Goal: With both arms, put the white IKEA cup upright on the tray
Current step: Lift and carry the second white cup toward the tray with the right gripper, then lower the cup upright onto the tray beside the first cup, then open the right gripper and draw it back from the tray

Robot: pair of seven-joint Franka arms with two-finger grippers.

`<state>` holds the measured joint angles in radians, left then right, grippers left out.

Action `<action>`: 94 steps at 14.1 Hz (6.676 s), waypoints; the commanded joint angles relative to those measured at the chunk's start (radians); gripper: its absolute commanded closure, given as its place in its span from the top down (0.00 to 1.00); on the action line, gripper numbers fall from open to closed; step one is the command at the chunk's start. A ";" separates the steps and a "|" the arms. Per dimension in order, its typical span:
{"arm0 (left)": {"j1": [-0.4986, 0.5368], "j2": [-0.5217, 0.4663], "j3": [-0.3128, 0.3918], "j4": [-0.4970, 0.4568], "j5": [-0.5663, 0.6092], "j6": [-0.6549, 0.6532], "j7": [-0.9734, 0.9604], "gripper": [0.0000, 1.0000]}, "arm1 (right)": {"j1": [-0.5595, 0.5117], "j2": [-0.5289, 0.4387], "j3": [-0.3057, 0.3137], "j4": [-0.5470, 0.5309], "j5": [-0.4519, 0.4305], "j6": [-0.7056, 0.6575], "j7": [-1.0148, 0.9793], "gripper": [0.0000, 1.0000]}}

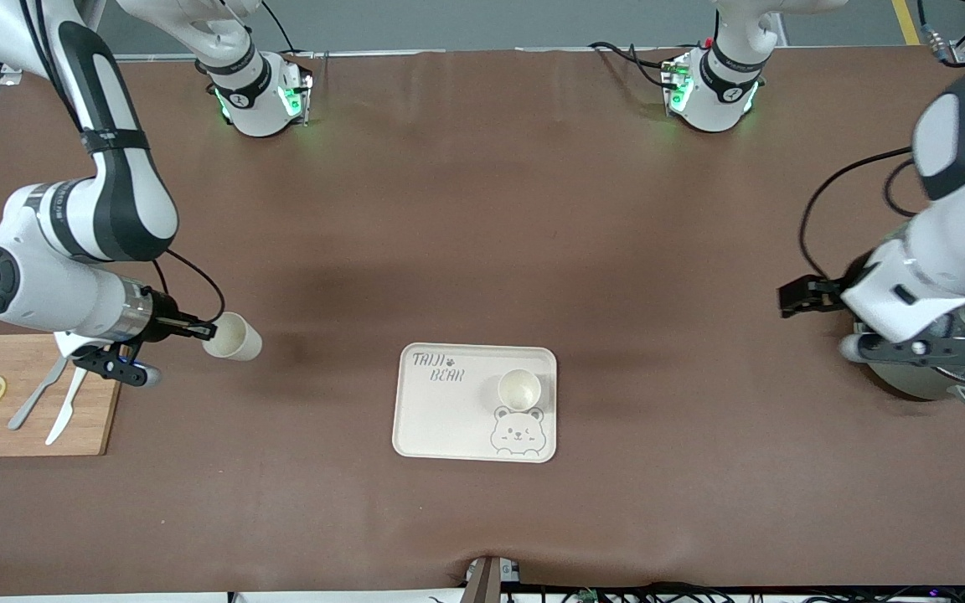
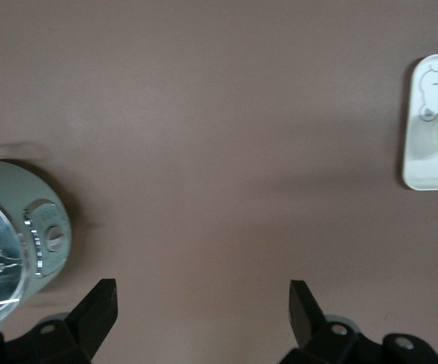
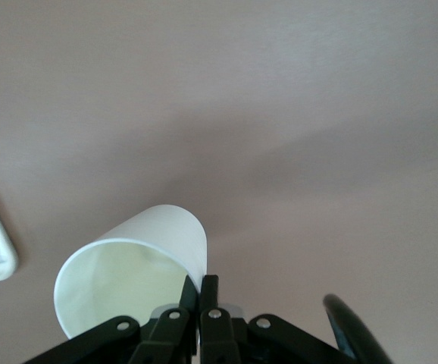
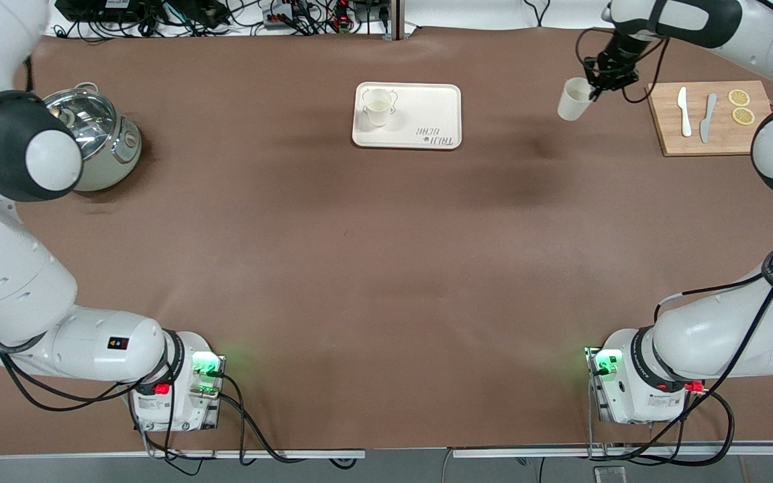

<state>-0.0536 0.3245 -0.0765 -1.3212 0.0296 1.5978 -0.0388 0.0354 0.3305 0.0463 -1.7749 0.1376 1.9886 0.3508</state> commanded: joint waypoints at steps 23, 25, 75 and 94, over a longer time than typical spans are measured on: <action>0.199 -0.197 -0.058 -0.237 -0.060 0.198 -0.078 1.00 | 0.350 0.358 -0.005 0.440 0.040 0.073 0.640 0.00; 0.181 -0.197 -0.057 -0.237 -0.062 0.197 -0.087 1.00 | 0.371 0.367 -0.005 0.442 0.040 0.073 0.662 0.00; 0.133 -0.142 -0.059 -0.227 -0.045 0.203 -0.128 1.00 | 0.216 0.167 -0.016 0.575 0.017 -0.376 0.372 1.00; 0.132 -0.130 -0.060 -0.225 0.003 0.234 0.025 1.00 | 0.028 -0.132 -0.016 0.407 -0.072 -0.504 -0.278 1.00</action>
<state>0.0808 0.2025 -0.1327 -1.5488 0.0207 1.8246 -0.0234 0.0991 0.2780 0.0161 -1.2914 0.0757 1.4777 0.1444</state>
